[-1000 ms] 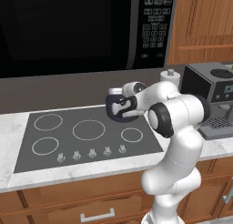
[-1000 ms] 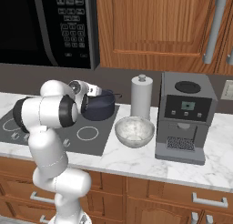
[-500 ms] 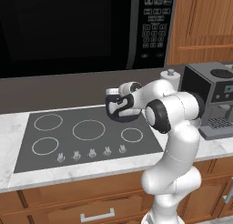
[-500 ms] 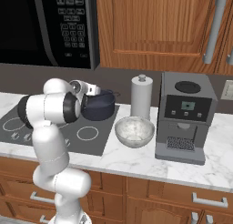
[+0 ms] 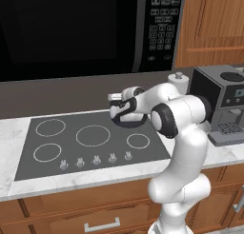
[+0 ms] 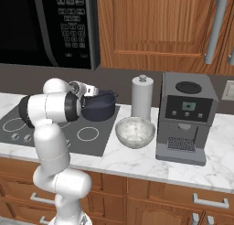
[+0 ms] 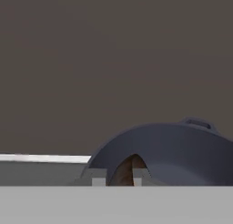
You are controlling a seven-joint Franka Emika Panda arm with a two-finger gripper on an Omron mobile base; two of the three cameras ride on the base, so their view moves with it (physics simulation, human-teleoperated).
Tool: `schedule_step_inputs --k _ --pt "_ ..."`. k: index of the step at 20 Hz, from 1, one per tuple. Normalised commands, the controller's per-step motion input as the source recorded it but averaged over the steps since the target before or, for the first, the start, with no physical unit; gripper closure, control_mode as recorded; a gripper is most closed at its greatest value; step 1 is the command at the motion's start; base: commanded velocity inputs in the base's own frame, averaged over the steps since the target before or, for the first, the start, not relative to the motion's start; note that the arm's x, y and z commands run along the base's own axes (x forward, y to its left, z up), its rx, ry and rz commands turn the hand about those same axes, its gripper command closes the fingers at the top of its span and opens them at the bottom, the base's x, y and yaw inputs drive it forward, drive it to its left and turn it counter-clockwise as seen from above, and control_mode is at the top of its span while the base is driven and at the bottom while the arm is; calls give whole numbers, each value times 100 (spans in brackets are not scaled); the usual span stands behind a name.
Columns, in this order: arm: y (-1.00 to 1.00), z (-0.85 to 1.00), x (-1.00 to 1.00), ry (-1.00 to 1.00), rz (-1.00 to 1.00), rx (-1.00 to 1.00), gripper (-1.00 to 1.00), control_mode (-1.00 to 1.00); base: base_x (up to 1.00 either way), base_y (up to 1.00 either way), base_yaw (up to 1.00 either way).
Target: Open the cabinet and move the ladle to the pot. Then close the cabinet.
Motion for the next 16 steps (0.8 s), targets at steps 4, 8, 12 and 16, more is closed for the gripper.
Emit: schedule_step_inputs --k 4,8,12,16 --pt "3 -2 18 5 0 -1 100 -100 0 0 0" --pt "0 -1 16 5 0 0 100 -100 0 0 0" --pt "0 -4 18 6 0 0 100 -100 0 0 0" --pt "0 -6 5 5 0 0 100 -100 0 0 0"
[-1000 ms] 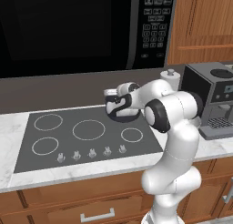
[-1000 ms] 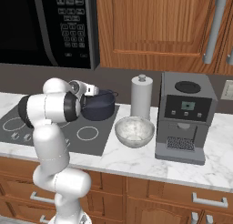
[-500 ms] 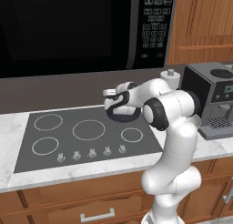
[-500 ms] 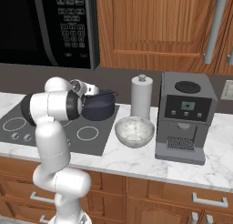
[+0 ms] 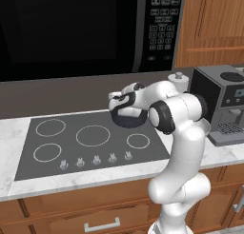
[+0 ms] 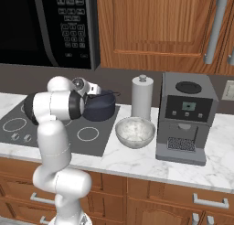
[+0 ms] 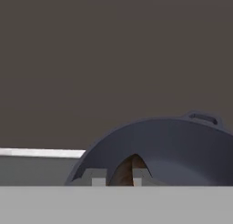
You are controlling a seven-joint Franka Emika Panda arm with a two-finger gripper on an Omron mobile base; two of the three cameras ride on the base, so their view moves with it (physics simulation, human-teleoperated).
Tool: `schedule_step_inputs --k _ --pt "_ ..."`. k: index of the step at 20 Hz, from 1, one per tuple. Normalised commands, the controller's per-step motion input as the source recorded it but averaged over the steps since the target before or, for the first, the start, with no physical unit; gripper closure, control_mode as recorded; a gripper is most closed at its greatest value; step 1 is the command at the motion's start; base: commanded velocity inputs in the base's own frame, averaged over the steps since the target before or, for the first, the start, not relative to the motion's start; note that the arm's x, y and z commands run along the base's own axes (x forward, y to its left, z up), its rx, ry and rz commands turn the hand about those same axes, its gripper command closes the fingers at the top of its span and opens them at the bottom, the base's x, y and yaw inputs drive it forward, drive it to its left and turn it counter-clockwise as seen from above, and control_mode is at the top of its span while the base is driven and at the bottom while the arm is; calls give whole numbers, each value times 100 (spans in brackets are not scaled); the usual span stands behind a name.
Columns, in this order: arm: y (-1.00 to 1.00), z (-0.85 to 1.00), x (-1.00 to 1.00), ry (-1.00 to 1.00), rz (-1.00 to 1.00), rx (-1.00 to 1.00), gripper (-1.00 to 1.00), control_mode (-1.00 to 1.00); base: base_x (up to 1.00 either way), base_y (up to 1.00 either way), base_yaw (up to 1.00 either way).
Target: Open the cabinet and move the ladle to the pot. Then close the cabinet.
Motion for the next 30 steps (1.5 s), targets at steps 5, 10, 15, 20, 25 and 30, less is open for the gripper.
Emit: schedule_step_inputs --k 5,10,15,20,25,30 --pt "0 -7 12 4 0 0 100 -100 0 0 0" --pt "2 -6 6 2 0 0 100 -100 0 0 0" --pt "6 -4 10 3 0 0 -100 -100 0 0 0" --pt "1 0 1 0 0 0 -100 -100 0 0 0" --pt "0 0 0 0 0 0 -100 -100 0 0 0" --pt "6 6 -22 -1 0 0 -100 -100 0 0 0"
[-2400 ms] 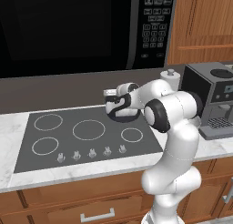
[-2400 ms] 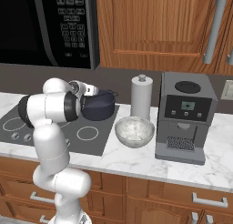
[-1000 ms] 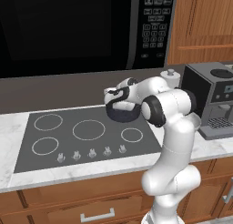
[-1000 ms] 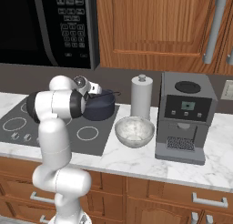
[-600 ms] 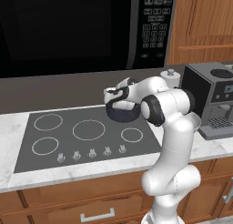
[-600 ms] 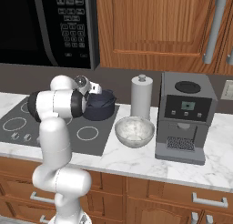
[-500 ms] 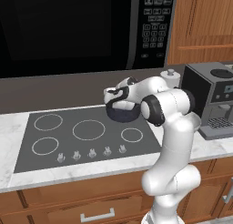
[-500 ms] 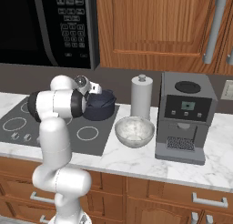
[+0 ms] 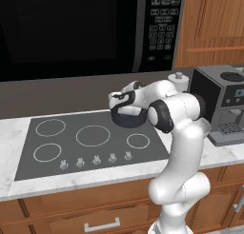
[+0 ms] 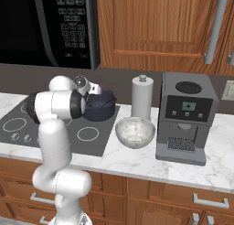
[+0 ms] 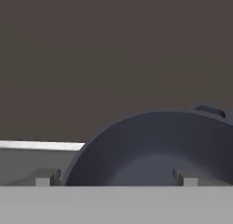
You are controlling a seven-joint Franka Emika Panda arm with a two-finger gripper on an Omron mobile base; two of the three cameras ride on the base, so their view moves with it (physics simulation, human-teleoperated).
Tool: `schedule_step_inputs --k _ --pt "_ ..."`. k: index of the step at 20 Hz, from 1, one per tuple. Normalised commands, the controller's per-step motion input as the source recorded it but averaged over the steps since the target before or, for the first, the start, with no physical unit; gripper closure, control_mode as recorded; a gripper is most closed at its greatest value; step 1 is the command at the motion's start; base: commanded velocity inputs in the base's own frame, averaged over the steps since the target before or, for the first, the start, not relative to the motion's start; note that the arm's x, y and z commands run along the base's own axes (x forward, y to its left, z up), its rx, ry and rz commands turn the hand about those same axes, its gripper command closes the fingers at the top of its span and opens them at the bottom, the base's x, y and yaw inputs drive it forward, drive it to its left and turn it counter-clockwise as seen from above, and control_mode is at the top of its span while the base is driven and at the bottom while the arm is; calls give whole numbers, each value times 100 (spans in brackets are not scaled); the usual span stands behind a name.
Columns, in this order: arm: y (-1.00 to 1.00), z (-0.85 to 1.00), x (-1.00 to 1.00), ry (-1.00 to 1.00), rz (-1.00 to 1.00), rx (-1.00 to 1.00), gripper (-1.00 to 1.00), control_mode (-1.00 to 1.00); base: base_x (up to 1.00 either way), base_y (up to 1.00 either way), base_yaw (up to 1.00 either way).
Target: Open the cabinet and move the ladle to the pot. Then close the cabinet.
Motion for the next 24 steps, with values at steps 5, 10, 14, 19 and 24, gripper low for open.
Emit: schedule_step_inputs --k 5,10,14,19,24 --pt "21 24 -98 -16 0 -3 -100 -100 0 0 0" --pt "6 25 -100 -19 0 -2 -100 -100 0 0 0" --pt "0 82 -100 -18 0 0 -100 -100 0 0 0" --pt "0 100 -100 -12 0 0 -100 -100 0 0 0" --pt "0 100 -100 -4 0 0 -100 -100 0 0 0"
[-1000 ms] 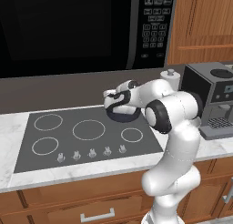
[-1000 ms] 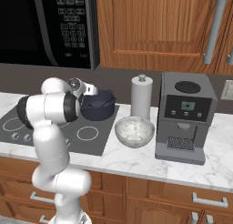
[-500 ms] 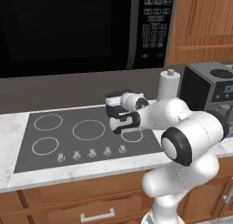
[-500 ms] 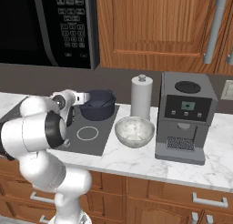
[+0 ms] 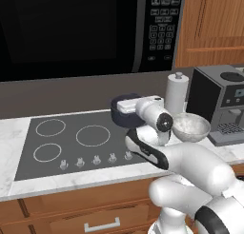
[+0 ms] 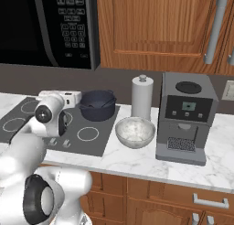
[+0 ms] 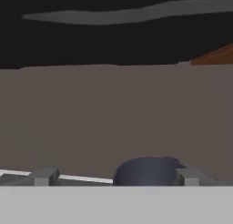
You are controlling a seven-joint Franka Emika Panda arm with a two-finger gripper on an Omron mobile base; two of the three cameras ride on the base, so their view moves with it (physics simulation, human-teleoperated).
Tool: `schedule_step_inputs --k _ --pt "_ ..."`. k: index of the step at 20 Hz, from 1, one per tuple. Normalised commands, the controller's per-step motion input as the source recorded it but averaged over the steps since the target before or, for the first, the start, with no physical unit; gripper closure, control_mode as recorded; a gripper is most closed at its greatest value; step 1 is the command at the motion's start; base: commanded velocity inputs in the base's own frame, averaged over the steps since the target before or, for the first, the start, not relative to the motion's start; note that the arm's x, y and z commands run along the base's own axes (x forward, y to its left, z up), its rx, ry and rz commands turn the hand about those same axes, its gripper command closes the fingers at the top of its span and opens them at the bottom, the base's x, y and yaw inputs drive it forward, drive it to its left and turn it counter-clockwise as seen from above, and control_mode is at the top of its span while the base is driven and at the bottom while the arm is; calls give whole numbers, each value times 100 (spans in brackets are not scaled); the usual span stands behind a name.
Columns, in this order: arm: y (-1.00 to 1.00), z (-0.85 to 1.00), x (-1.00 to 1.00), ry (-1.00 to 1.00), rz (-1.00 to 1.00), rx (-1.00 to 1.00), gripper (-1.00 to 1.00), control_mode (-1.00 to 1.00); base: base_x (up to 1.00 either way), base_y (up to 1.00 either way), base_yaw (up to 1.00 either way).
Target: Open the cabinet and move the ladle to the pot. Then close the cabinet.
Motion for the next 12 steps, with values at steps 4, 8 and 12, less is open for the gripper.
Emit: schedule_step_inputs --k 4,8,12 --pt "0 100 -100 9 0 0 -100 -100 0 0 0" --pt "0 100 -99 24 0 0 -100 -100 0 0 0" --pt "0 100 -86 35 0 0 -100 -100 0 0 0"
